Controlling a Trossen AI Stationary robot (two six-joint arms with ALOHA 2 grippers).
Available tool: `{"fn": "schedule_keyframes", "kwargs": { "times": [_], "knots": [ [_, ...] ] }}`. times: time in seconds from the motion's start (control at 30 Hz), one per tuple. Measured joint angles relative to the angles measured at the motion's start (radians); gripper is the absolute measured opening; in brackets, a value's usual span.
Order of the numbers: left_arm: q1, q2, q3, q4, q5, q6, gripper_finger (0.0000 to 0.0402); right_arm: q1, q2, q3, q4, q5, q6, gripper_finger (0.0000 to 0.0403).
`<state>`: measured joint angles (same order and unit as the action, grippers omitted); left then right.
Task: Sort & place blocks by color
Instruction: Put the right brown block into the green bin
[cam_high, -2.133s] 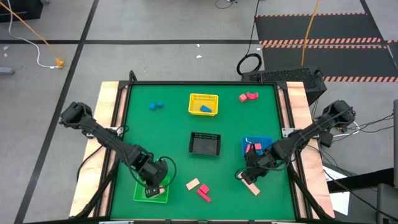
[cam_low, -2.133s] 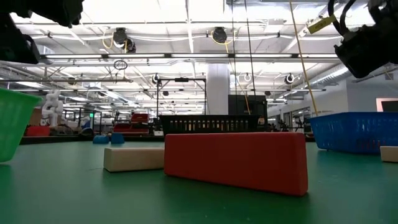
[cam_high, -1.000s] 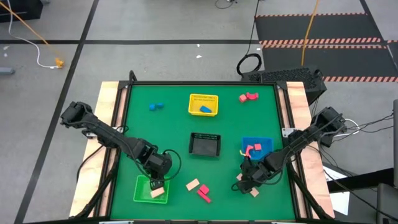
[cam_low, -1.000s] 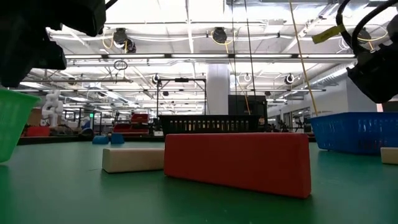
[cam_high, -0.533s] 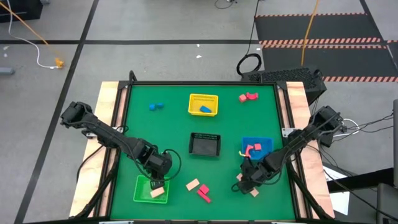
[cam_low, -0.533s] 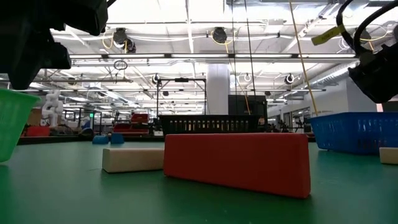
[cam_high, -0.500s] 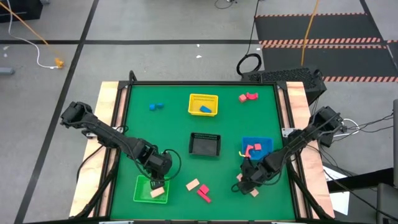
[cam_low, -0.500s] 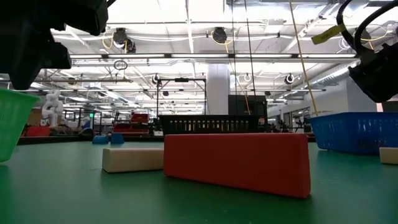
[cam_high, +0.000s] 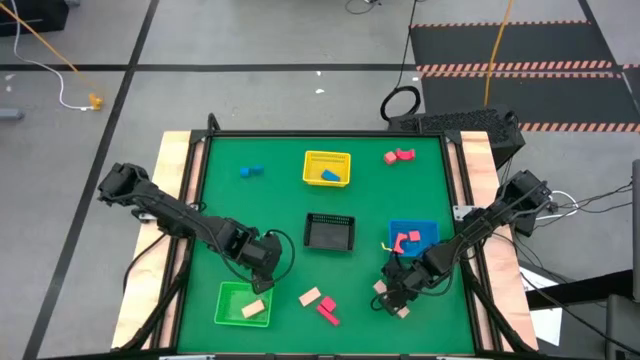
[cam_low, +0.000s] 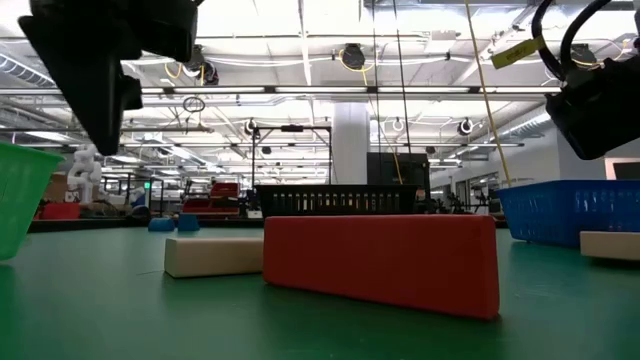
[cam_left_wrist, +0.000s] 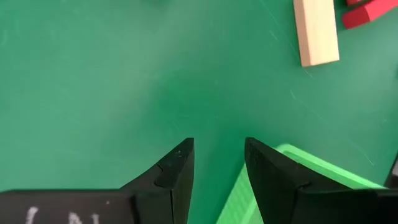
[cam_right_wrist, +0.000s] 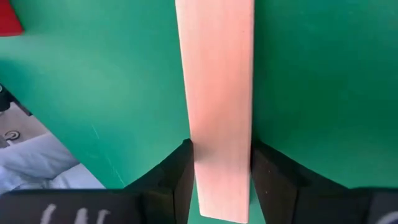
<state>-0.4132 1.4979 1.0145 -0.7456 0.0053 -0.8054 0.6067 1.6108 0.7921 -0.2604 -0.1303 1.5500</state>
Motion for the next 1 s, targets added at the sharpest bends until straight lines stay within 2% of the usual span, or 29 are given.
{"fn": "schedule_keyframes", "kwargs": {
  "times": [0.13,0.3,0.37,0.57,0.8,1.0],
  "knots": [
    [0.036,0.0,0.0,0.001,-0.002,0.039,0.0143,-0.006,-0.015,0.0,0.004,0.004,-0.054,0.0103],
    [0.096,0.0,0.0,0.054,-0.006,0.095,0.0143,-0.02,-0.047,-0.001,0.006,0.019,-0.16,0.0095],
    [0.119,0.0,0.0,0.112,-0.006,0.124,0.0143,-0.031,-0.065,-0.001,0.007,0.045,-0.201,0.0051],
    [0.166,0.0,0.0,0.306,0.018,0.205,0.0143,-0.067,-0.152,-0.002,0.0,0.119,-0.282,0.0],
    [0.178,0.0,0.0,0.341,0.048,0.209,0.0143,-0.099,-0.232,-0.002,-0.001,0.141,-0.297,0.0035],
    [0.178,0.0,0.0,0.321,0.05,0.209,0.0143,-0.106,-0.226,0.0,0.011,0.133,-0.322,0.0106]
  ]
}}
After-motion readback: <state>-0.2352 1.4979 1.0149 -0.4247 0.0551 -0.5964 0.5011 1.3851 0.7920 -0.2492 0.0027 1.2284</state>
